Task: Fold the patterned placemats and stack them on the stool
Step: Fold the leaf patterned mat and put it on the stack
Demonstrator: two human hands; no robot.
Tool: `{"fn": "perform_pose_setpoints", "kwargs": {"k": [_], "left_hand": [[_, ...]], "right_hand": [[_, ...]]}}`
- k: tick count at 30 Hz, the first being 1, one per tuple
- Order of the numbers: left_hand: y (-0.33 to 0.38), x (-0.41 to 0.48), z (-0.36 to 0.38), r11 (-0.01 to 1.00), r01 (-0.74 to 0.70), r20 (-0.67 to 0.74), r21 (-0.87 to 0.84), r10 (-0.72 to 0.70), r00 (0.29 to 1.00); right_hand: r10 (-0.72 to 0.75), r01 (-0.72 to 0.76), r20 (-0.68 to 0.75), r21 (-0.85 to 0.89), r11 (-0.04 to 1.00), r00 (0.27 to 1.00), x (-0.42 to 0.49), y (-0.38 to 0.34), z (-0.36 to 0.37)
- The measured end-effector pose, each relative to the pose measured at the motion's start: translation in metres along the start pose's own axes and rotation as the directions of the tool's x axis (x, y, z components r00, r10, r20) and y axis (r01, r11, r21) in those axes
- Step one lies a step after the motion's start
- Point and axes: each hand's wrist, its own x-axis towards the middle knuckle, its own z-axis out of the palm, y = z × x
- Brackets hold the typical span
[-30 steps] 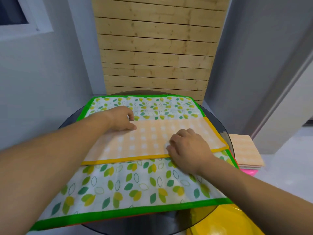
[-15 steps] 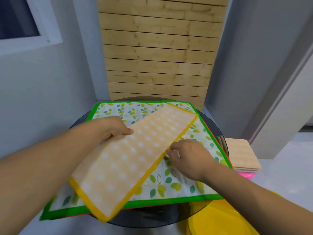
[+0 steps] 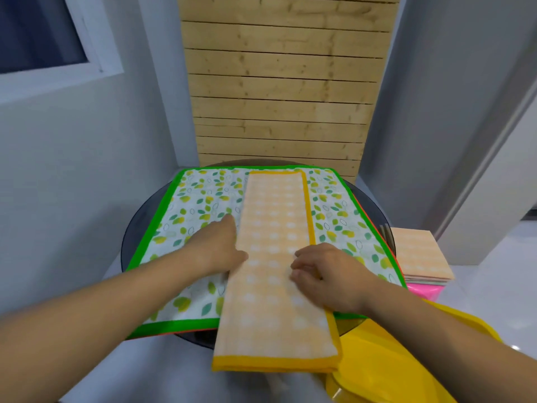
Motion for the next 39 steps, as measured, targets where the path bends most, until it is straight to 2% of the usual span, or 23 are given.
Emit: {"fn": "perform_pose_setpoints", "kwargs": {"k": [2, 4, 6, 9, 12, 15, 21, 25, 29, 39], "left_hand": [[-0.002, -0.014, 0.009, 0.977, -0.208, -0.024, 0.044, 0.209, 0.978], [-0.003, -0.028, 0.018, 0.920, -0.390, 0.008, 0.032, 0.390, 0.921], [-0.005, -0.037, 0.026, 0.877, -0.478, 0.093, 0.048, 0.473, 0.876], [-0.006, -0.044, 0.035, 0.838, -0.540, 0.212, 0.075, 0.516, 0.830], [-0.010, -0.044, 0.044, 0.818, -0.555, 0.271, 0.153, 0.505, 0.819], [-0.012, -0.044, 0.051, 0.831, -0.517, 0.275, 0.205, 0.458, 0.846], [-0.013, -0.046, 0.056, 0.842, -0.500, 0.252, 0.201, 0.449, 0.857], [-0.014, -0.048, 0.058, 0.814, -0.537, 0.224, 0.220, 0.494, 0.840], [-0.015, -0.047, 0.058, 0.787, -0.586, 0.235, 0.192, 0.543, 0.806], [-0.013, -0.048, 0.055, 0.807, -0.567, 0.264, 0.163, 0.518, 0.814]], "right_hand": [[-0.026, 0.025, -0.004, -0.024, 0.999, 1.000, -0.002, 0.000, 0.001], [-0.037, 0.037, -0.009, -0.035, 0.999, 0.999, -0.004, 0.001, 0.004], [-0.041, 0.041, -0.010, -0.034, 0.999, 0.999, -0.007, 0.003, 0.006], [-0.041, 0.041, -0.006, -0.013, 0.999, 0.999, -0.011, 0.003, 0.010], [-0.063, 0.063, -0.025, -0.006, 0.998, 0.998, -0.016, -0.001, 0.008], [-0.135, 0.137, -0.051, 0.050, 0.989, 0.990, -0.024, -0.014, -0.001], [-0.311, 0.310, -0.016, 0.152, 0.939, 0.950, -0.054, -0.032, 0.003], [-0.297, 0.291, 0.019, 0.153, 0.944, 0.955, -0.070, -0.027, 0.015], [-0.299, 0.297, -0.007, 0.156, 0.942, 0.954, -0.079, -0.024, 0.020], [-0.337, 0.342, -0.087, 0.046, 0.939, 0.938, -0.085, -0.030, 0.028]]}}
